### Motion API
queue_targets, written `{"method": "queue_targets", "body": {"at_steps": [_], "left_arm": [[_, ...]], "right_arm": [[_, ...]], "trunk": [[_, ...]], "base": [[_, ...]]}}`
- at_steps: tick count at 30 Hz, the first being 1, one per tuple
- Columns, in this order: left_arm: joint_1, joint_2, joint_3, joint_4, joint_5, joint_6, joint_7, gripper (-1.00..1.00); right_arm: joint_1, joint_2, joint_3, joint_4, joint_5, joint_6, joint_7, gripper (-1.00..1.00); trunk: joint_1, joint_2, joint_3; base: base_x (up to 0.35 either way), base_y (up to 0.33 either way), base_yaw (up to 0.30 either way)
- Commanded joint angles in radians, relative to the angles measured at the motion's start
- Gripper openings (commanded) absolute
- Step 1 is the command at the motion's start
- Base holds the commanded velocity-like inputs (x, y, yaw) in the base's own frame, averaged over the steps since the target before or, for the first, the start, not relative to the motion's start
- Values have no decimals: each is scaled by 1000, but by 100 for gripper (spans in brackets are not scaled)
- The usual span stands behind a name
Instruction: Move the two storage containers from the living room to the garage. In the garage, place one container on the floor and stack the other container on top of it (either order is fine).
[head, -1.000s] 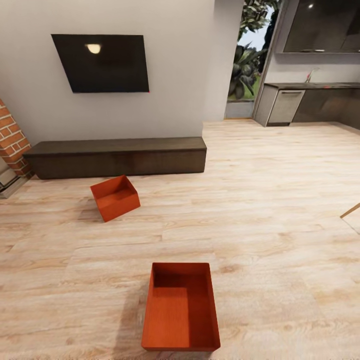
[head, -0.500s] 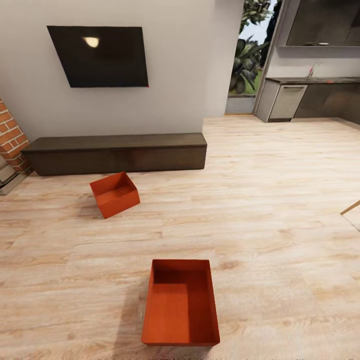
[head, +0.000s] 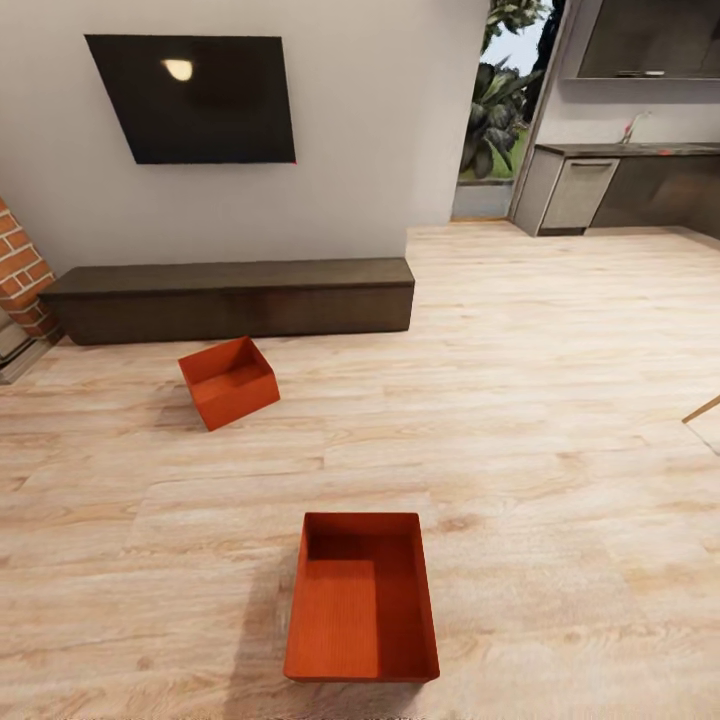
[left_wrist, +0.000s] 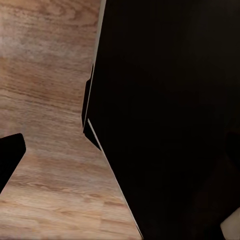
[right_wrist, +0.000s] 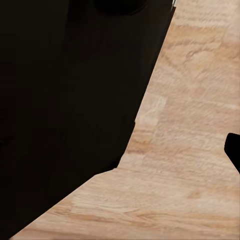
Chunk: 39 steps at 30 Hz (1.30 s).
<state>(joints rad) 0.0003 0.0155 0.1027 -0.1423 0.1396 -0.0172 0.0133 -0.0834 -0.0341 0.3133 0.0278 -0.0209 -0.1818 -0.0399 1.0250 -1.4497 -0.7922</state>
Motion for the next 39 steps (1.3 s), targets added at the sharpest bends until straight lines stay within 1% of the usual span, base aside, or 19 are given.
{"method": "queue_targets", "body": {"at_steps": [1, 39], "left_arm": [[0, 0, 2, 0, 8, -2, 0, 100], [0, 0, 2, 0, 8, -2, 0, 100]], "right_arm": [[-1, 0, 7, 3, -2, -5, -3, 100], [-1, 1, 7, 3, -3, -4, -3, 100]], "trunk": [[0, 0, -2], [0, 0, -62]], "base": [[0, 0, 0], [0, 0, 0]]}}
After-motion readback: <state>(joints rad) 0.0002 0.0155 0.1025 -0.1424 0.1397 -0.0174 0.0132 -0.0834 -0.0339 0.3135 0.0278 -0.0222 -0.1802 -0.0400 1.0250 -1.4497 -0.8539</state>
